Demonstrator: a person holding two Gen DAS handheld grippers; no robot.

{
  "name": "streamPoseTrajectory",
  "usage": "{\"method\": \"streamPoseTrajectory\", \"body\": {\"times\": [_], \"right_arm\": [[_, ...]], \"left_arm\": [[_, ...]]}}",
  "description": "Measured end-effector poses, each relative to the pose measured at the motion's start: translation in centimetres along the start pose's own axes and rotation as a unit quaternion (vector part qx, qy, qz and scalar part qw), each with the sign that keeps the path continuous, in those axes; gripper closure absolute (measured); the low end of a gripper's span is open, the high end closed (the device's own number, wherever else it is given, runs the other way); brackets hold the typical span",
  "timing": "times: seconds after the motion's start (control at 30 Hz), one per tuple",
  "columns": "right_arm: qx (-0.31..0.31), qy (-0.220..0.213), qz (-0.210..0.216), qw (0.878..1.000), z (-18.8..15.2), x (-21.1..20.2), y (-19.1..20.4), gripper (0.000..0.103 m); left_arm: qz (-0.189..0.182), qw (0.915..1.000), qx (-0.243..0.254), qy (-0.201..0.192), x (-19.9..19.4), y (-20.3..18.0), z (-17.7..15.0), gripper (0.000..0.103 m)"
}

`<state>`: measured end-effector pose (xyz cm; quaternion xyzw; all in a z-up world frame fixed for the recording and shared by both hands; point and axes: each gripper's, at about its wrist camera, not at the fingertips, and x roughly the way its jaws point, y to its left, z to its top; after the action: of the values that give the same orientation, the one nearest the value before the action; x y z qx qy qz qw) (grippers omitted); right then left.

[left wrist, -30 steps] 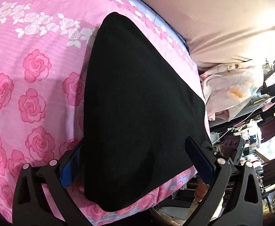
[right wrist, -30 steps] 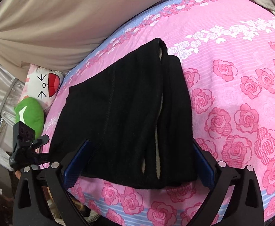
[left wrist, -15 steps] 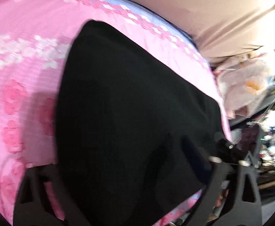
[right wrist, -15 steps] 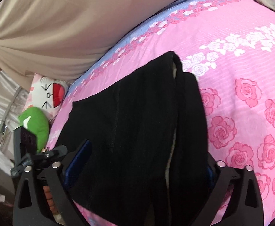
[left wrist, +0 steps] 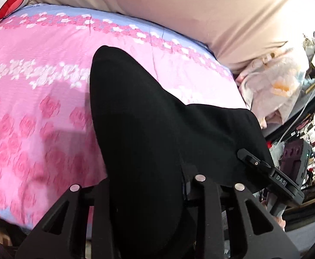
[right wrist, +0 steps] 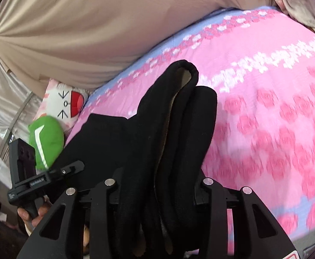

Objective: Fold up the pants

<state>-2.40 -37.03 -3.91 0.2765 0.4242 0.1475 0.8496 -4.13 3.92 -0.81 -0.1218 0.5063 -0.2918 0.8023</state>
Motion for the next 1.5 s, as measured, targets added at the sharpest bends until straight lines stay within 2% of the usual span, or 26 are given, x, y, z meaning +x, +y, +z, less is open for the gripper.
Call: {"method": "streamPoseTrajectory", "body": {"times": [0.07, 0.13, 0.23, 0.3, 0.37, 0.4, 0.43, 0.47, 0.5, 0.53, 0.57, 0.7, 0.87, 1.07, 1.2, 1.5], "right_arm": [[0.016, 0.015, -0.005, 1.000, -1.3, 0.5, -1.1, 0.064], [0.034, 0.022, -0.008, 0.999, -2.3, 1.2, -2.9, 0.058], [0.060, 0.021, 0.010, 0.998, -2.4, 2.0, -4.4, 0.045], [0.053, 0.024, 0.010, 0.998, -2.3, 2.2, -4.2, 0.041], [0.040, 0.024, 0.006, 0.999, -2.2, 2.4, -4.0, 0.040], [0.038, 0.021, 0.005, 0.999, -2.2, 2.5, -4.0, 0.040], [0.038, 0.019, 0.005, 0.999, -2.1, 2.4, -4.0, 0.041], [0.034, 0.017, 0.000, 0.999, -2.1, 2.4, -4.0, 0.044], [0.031, 0.014, -0.001, 0.999, -2.2, 2.4, -3.8, 0.054], [0.029, 0.012, 0.003, 0.999, -2.1, 2.3, -3.5, 0.061], [0.019, 0.006, 0.000, 1.000, -2.0, 1.8, -2.8, 0.062], [-0.017, -0.022, 0.001, 1.000, -1.2, -0.1, 0.5, 0.065], [-0.064, -0.070, 0.002, 0.996, 0.1, -3.3, 4.1, 0.065], [-0.098, -0.124, 0.018, 0.987, 2.2, -6.8, 6.8, 0.065], [-0.120, -0.160, 0.027, 0.979, 3.6, -8.7, 8.3, 0.065], [-0.147, -0.212, 0.053, 0.965, 7.2, -10.2, 10.8, 0.064]], "left_arm": [[0.017, 0.9997, -0.003, 0.018, 0.9, 0.5, -1.1, 0.073], [0.042, 0.9986, -0.013, 0.030, 2.6, 1.5, -1.8, 0.070], [0.050, 0.9981, -0.023, 0.026, 3.2, 2.2, -1.9, 0.052], [0.061, 0.9974, -0.027, 0.027, 3.9, 2.7, -2.0, 0.021], [0.053, 0.9980, -0.028, 0.018, 4.4, 3.1, -2.1, 0.017], [0.057, 0.9979, -0.026, 0.016, 4.5, 3.0, -2.1, 0.019], [0.057, 0.9980, -0.025, 0.012, 4.5, 2.9, -2.1, 0.025], [0.051, 0.9983, -0.027, 0.012, 4.5, 2.9, -2.0, 0.045], [0.040, 0.9986, -0.031, 0.013, 4.3, 2.8, -1.9, 0.060], [0.043, 0.9986, -0.031, 0.005, 3.7, 2.6, -1.6, 0.067], [0.046, 0.9987, -0.024, 0.001, 3.1, 2.1, -1.4, 0.072], [0.077, 0.9955, 0.040, -0.038, 1.0, -1.5, -0.5, 0.074], [0.104, 0.9832, 0.107, -0.106, -2.6, -5.4, 0.5, 0.074], [0.096, 0.9734, 0.129, -0.163, -6.2, -7.5, 2.4, 0.074], [0.101, 0.9628, 0.147, -0.203, -8.6, -8.7, 2.9, 0.074], [0.115, 0.9426, 0.166, -0.266, -11.8, -10.1, 5.4, 0.074]]}}
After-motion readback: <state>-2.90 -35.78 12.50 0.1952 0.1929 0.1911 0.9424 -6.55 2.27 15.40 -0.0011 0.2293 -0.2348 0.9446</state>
